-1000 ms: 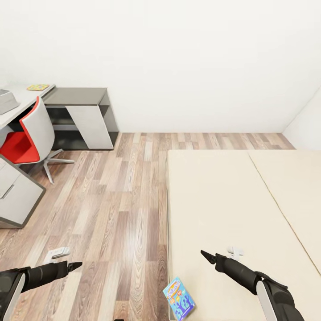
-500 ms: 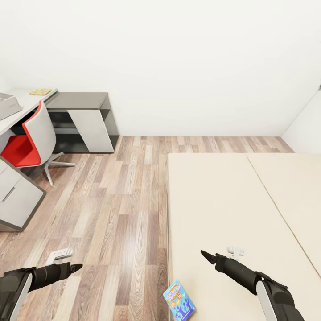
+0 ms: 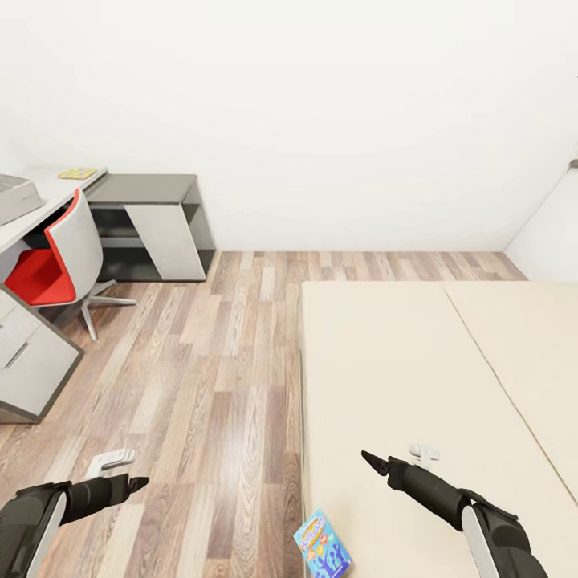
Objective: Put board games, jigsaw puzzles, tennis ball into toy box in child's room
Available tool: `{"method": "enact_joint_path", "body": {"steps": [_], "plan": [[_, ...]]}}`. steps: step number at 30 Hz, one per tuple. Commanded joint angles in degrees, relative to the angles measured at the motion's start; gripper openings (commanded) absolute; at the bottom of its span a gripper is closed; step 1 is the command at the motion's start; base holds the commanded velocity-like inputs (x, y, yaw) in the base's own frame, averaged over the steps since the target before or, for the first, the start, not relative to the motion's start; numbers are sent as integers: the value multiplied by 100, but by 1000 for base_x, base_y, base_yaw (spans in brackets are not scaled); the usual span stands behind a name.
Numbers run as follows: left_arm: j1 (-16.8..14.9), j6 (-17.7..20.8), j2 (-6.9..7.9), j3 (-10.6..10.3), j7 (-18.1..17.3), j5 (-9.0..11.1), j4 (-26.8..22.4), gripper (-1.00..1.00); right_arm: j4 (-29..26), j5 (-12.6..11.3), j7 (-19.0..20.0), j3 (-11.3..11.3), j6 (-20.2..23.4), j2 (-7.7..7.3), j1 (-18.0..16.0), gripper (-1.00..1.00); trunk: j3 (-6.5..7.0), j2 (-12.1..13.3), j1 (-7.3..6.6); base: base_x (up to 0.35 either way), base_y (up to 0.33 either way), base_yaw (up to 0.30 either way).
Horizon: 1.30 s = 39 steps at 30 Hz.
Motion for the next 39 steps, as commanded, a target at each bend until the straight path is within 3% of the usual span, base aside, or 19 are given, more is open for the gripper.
{"method": "enact_joint_path", "body": {"steps": [1,14,39], "plan": [[-4,28,-14,9,2,-23,-5,100,-3,-33,9,-8,41,0,-3,100,1,-9,3,0,0,0],[-20,-1,-103,-118,475,-31,377,100,-3,-33,-10,-1,41,4,-3,100,123,-9,3,0,0,0],[-22,-5,-107,-181,524,-37,610,100,-3,-40,-35,-1,37,1,-3,100,359,-9,3,0,0,4]]}}
